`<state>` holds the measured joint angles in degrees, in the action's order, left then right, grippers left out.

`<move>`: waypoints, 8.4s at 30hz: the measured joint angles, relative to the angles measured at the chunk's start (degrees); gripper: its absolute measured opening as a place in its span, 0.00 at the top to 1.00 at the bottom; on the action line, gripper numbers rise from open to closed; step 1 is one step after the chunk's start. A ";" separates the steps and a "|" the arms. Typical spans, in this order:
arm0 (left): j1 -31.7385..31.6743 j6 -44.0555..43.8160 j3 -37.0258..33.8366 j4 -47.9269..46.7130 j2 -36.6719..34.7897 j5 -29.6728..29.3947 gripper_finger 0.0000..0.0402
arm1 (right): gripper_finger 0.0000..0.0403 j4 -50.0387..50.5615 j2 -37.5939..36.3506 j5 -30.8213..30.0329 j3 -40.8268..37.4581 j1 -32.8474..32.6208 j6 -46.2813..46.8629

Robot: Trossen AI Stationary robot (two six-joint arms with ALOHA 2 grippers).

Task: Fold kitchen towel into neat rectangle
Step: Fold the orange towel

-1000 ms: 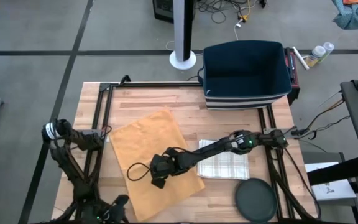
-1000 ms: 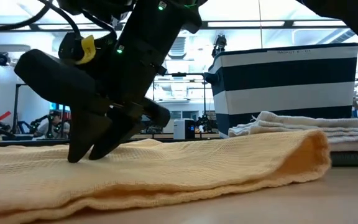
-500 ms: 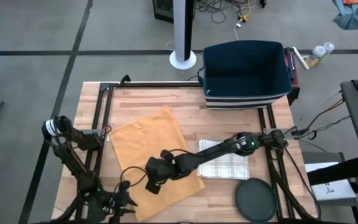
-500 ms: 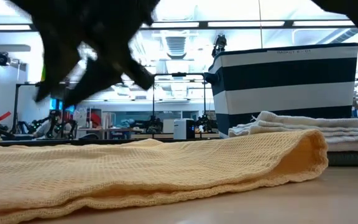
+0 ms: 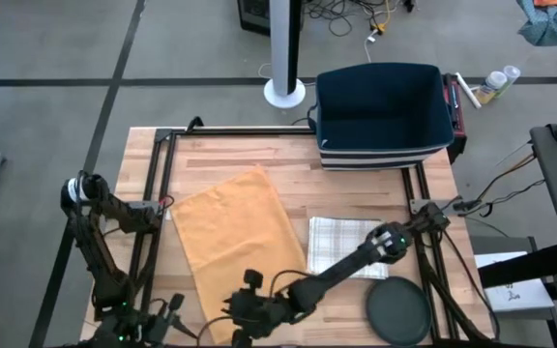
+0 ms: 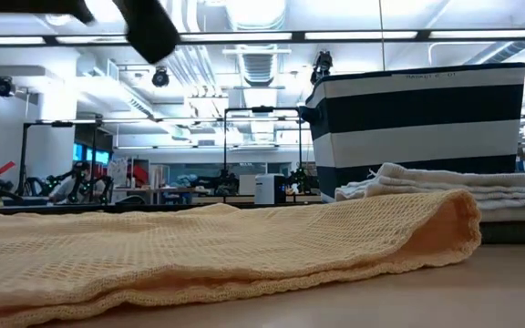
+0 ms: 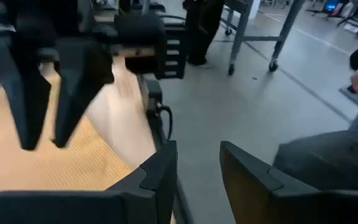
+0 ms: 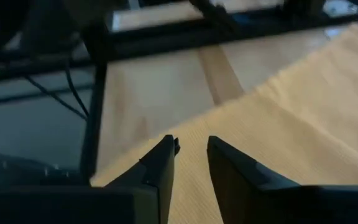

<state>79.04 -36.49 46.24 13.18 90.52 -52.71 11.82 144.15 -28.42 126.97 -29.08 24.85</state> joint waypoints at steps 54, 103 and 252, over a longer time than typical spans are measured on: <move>-7.19 -16.19 -9.00 3.86 9.53 6.45 0.72 | 0.99 -2.83 7.19 9.59 6.50 -0.95 -7.94; -8.56 -21.05 -6.45 -0.79 5.75 13.37 0.72 | 0.46 3.53 11.33 0.96 7.97 -4.38 -5.82; -31.74 -3.10 -16.46 -21.01 -12.86 15.39 0.72 | 0.65 57.20 -8.54 10.61 -0.66 5.51 -3.48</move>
<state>47.30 -39.59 29.78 -7.82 77.66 -37.31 69.02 135.61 -17.81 126.31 -23.57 21.37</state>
